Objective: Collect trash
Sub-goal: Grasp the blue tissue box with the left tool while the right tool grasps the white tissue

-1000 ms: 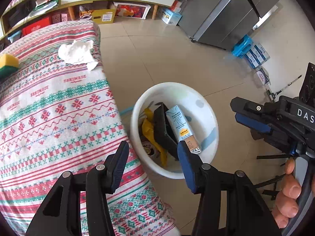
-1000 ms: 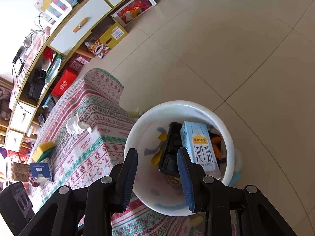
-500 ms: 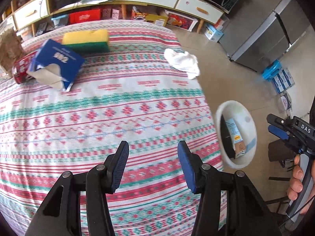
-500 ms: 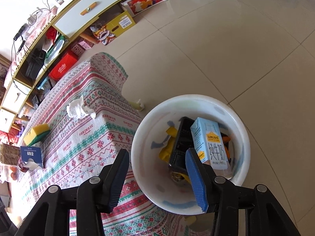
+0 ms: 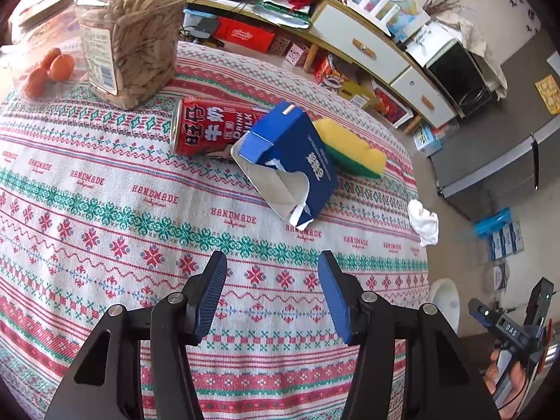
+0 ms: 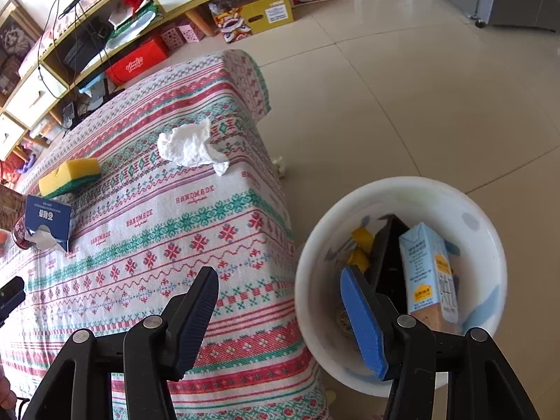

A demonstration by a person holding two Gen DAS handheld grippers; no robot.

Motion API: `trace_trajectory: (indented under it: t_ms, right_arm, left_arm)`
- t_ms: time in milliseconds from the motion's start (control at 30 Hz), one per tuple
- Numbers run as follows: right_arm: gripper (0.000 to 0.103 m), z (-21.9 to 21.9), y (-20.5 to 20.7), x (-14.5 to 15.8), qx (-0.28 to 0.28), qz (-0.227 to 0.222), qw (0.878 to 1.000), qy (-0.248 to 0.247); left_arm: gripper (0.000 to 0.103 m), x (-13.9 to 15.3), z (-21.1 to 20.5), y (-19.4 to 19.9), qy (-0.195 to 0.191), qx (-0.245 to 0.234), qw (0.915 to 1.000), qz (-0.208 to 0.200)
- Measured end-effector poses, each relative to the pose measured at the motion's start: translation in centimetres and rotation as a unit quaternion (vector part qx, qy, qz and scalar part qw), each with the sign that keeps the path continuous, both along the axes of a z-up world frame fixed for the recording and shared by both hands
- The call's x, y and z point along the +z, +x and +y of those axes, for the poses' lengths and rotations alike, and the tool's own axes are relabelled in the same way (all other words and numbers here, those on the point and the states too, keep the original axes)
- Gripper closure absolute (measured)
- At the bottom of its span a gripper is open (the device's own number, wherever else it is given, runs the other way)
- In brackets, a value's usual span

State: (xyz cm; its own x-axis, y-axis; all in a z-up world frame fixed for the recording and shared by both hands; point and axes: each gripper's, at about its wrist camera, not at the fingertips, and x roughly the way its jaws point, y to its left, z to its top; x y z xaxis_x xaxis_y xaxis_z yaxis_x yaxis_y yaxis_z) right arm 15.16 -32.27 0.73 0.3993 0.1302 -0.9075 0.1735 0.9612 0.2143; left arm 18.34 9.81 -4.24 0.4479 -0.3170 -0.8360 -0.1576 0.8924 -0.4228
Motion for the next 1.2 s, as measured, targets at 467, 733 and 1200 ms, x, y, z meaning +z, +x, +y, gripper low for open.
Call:
trace_trajectory:
  t_ms: [467,733,1200]
  right_arm:
    - [0.037,5.7,7.3,-1.1,0.061,-0.042,0.997,-0.019]
    - [0.036,5.9,11.4,-3.0,0.062,-0.049,0.997,-0.005]
    - [0.087,7.4,13.0,-5.8,0.081,-0.015,0.997,0.008]
  left_arm:
    - [0.044,-2.5,1.0,4.8,-0.092,0.034,0.9951,-0.012]
    - [0.041,-3.8,0.8,6.9,-0.104,0.047,0.9931,-0.025]
    - [0.067,-4.5,0.6,8.3,-0.092,0.055,0.9913,-0.077]
